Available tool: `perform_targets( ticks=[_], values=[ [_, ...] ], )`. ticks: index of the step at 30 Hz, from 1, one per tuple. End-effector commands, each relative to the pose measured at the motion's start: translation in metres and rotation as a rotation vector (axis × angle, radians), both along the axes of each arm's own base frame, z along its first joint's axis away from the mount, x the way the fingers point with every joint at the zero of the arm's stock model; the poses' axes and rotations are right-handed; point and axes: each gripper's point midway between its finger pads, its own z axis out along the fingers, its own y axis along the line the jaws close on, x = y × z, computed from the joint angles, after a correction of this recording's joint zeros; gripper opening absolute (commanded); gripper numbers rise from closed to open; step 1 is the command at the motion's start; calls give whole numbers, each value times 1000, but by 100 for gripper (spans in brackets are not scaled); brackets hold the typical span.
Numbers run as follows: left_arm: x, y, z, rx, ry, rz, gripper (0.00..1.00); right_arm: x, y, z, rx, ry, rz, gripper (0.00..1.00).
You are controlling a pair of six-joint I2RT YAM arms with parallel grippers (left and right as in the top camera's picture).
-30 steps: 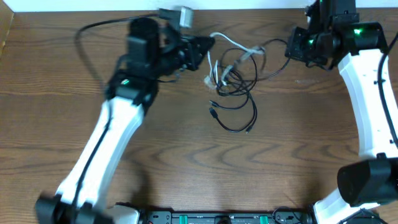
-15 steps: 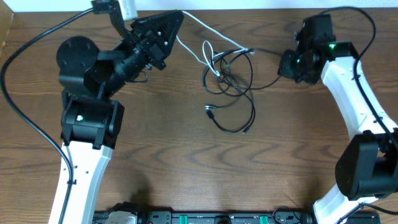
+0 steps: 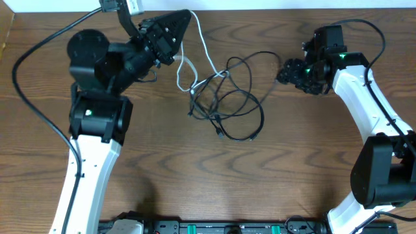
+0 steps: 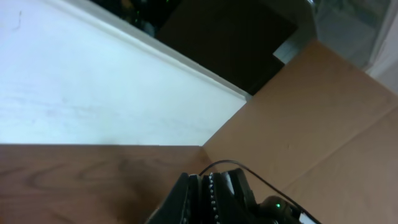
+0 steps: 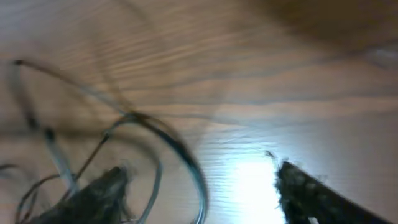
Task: Untangle cables
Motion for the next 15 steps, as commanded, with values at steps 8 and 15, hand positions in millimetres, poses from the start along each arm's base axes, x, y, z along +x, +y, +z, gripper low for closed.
perform_targets(
  ticks=[8, 15],
  values=[
    [-3, -11, 6, -29, -2, -23, 7, -24, 91, 84, 636, -165, 445, 89],
    [-1, -17, 6, -34, 0, 7, 7, -29, 115, 121, 835, -156, 496, 89]
  ],
)
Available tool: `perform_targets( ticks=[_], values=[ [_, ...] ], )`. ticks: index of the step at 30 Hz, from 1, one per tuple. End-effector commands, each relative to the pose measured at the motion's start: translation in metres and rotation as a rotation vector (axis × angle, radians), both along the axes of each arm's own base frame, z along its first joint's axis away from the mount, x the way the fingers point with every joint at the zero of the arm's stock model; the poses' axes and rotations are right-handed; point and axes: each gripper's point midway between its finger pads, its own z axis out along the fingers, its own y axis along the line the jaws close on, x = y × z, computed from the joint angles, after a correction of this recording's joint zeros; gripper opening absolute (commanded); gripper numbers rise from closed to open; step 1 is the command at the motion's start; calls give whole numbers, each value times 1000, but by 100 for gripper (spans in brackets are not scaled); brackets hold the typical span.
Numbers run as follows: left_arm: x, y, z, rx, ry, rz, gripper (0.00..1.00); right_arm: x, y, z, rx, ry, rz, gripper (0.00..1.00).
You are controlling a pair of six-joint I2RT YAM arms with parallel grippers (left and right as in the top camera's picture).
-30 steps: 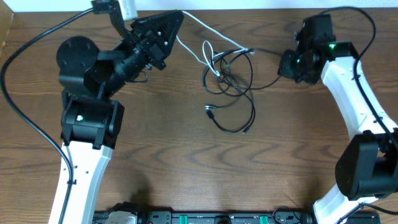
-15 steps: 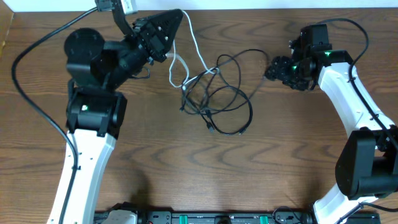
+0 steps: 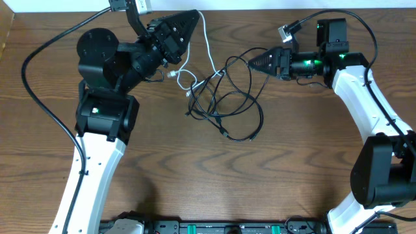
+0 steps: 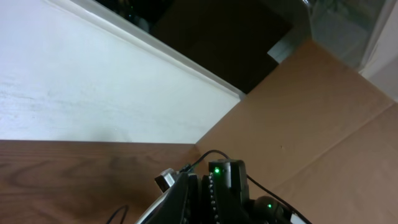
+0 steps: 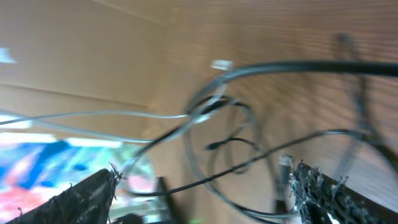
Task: Untangle cables
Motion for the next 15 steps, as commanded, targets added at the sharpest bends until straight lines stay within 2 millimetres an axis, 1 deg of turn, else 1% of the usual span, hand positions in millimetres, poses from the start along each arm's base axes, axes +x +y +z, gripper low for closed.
perform_targets(
  ticks=[1, 4, 6, 7, 8, 9, 13, 15],
  values=[
    [2, -1, 6, -14, -11, 40, 7, -19, 23, 18, 118, 87, 94, 89],
    [9, 1, 5, -17, -5, 97, 7, -28, 47, 13, 86, 129, 114, 89],
    [16, 7, 1, -16, 8, 146, 7, -34, 61, 9, 64, 146, 124, 89],
    [19, 9, -1, -16, 15, 164, 7, -35, 66, 6, 46, 157, 117, 86],
    [20, 10, -3, -14, 20, 170, 7, -35, 71, 2, 25, 169, 102, 83],
    [22, 10, -4, -13, 23, 170, 7, -35, 75, -1, 5, 184, 87, 82],
    [23, 9, -7, -11, 29, 170, 7, -32, 83, -14, -63, 253, 5, 82],
    [23, 9, -6, -11, 28, 170, 8, -31, 89, -13, -63, 250, -2, 82]
  ],
)
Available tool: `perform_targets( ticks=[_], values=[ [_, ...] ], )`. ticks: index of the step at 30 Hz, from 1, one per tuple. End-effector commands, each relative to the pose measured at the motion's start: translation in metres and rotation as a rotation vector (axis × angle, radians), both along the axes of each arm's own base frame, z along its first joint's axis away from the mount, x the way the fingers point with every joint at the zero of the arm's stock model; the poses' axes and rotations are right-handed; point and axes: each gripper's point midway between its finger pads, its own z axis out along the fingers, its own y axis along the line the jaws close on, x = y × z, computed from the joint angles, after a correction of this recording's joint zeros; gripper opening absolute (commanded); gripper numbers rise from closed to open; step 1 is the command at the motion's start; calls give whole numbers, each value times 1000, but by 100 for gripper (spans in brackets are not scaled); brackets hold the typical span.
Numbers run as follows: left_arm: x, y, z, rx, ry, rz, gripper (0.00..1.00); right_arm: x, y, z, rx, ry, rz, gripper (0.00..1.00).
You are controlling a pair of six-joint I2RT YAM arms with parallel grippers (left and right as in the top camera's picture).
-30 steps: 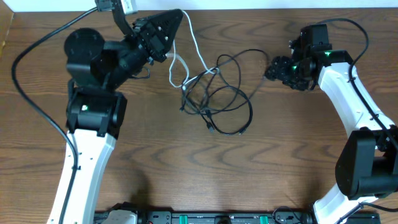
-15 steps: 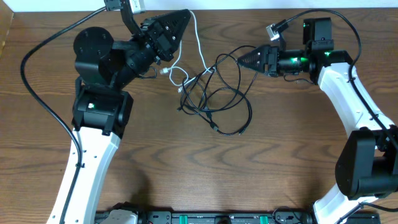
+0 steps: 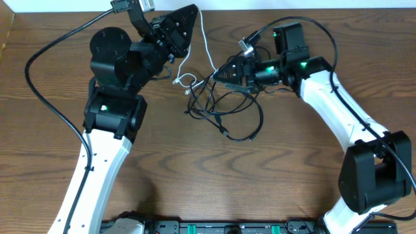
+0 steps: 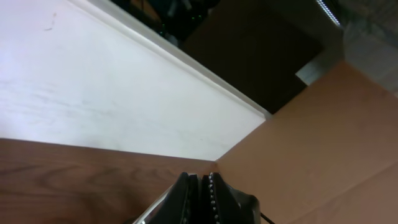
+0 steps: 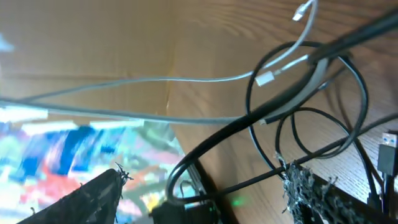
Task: Untangle cables
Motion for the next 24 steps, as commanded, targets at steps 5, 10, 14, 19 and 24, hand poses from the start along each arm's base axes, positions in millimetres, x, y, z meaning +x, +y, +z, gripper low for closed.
perform_targets(
  ticks=[5, 10, 14, 19, 24],
  values=[
    [1, 3, 4, -11, -7, 20, 7, 11, 14, -16, -107, 44, -126, 73],
    [1, 3, 4, -10, -7, 20, 8, 14, 23, -32, -207, 77, -233, 57],
    [2, 4, 3, -8, 1, 22, 7, 13, 27, -36, -237, 75, -261, 18],
    [8, 15, -7, 5, 40, 78, 8, 14, 19, -41, -267, 36, -239, 1],
    [6, 23, 0, -51, 55, 88, 8, 32, -42, -73, -488, 26, -366, 1]
  ],
)
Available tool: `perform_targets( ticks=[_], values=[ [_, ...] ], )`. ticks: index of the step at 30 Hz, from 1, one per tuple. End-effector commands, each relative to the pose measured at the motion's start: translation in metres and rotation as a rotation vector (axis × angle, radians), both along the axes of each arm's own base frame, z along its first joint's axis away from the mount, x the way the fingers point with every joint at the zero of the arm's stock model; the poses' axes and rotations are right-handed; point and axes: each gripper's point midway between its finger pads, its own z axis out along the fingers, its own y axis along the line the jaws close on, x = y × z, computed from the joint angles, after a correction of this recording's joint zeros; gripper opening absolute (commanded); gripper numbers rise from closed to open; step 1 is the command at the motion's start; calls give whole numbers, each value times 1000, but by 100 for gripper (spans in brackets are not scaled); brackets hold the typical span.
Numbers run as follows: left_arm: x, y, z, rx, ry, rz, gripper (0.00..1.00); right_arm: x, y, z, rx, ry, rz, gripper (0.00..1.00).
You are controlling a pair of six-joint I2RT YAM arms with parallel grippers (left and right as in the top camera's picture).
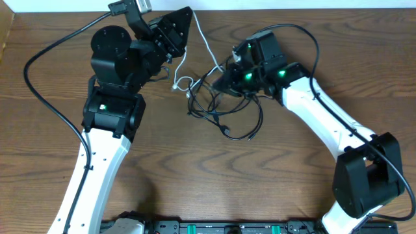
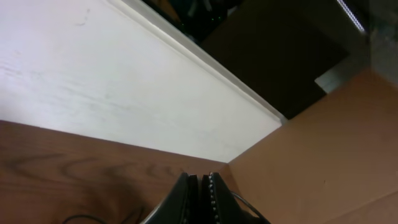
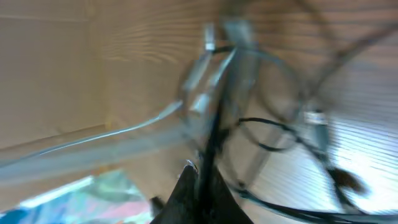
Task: Untangle cables
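Observation:
A tangle of black cables (image 1: 238,112) lies mid-table, with a white cable (image 1: 203,40) running out of it toward the back edge. My left gripper (image 1: 188,12) is raised at the back and is shut on that white cable; its closed fingers (image 2: 200,179) point at the wall. My right gripper (image 1: 220,82) is at the tangle's upper part, shut on a black cable (image 3: 215,124) that runs up from its fingertips (image 3: 198,172). The white cable (image 3: 124,133) shows pale and blurred to the left.
The wooden table (image 1: 195,175) ends at a white wall (image 2: 93,81) behind. A thick black arm cable (image 1: 31,71) loops at the far left. Brown cardboard (image 2: 336,149) stands beyond the table. A power strip (image 1: 214,227) lies along the front edge.
My right gripper was open at the tangle's upper right, with black cable between its fingers. It has shifted slightly left and is now shut on a black cable. The left gripper barely moved.
First my right gripper was far right, clear of the tangle. Then it pointed at the tangle, open, and later stood at its upper loops. Now it is shut on a black strand. My left gripper stayed raised at the back with the white cable.

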Motion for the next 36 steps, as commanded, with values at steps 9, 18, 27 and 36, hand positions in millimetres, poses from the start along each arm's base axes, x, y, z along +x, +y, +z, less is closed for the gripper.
perform_targets(
  ticks=[9, 18, 27, 36],
  values=[
    [-42, 7, 102, -263, -245, -75, 7, 42, -143, -46, -426, -59, -215, 1],
    [-75, 26, 160, -381, -437, -65, 8, 38, -200, -73, -681, -34, -371, 1],
    [-52, 48, 137, -351, -340, 27, 7, 29, -198, -85, -637, 18, -378, 1],
    [-39, 47, 125, -301, -331, 43, 7, 32, -161, -77, -466, -12, -265, 5]
  ],
)
